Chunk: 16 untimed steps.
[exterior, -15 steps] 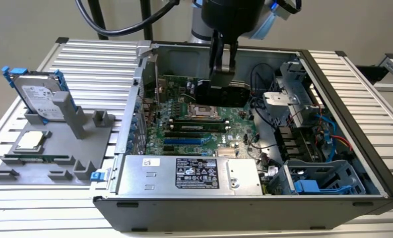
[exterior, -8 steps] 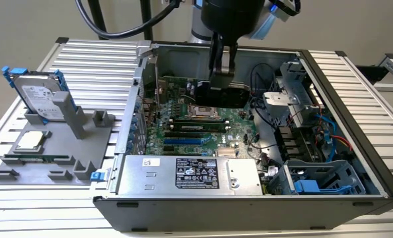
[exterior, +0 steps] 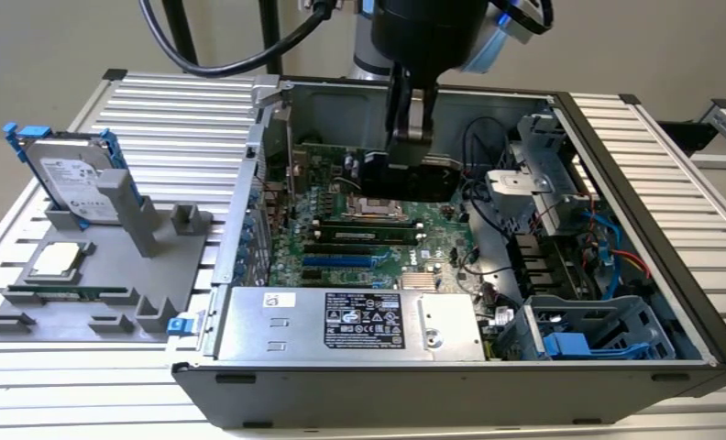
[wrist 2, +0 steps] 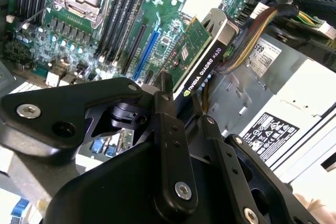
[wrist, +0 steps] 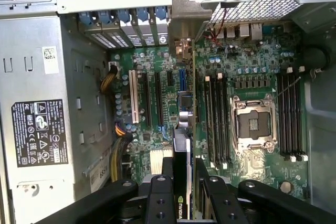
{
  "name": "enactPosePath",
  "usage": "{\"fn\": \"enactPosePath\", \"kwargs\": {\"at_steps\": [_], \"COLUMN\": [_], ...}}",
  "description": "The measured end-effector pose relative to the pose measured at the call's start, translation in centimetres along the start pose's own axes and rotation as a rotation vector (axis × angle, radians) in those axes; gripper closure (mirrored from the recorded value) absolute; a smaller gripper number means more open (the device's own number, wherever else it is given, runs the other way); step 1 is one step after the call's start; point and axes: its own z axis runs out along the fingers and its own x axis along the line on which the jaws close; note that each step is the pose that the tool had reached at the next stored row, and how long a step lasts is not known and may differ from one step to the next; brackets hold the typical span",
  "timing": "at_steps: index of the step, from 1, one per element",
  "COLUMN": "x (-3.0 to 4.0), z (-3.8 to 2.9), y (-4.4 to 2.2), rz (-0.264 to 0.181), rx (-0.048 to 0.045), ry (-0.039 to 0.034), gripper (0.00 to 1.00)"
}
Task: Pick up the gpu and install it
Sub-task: 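Insert the gpu into the slot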
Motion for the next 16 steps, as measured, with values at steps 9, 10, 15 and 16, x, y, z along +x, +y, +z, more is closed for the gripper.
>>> {"fn": "enactPosePath", "kwargs": {"at_steps": [9,10,15,16], "x": [0.00,0.00,0.01,0.01], "z": [0.31,0.36,0.58,0.61], "y": [-0.01,-0.01,-0.01,-0.01], "rz": [0.000,0.000,0.000,0.000], "rx": [0.0000,0.0000,0.0000,0.0000], "ry": [0.0000,-0.0001,-0.0001,0.0000], "gripper": [1.00,1.00,1.00,1.00]}}
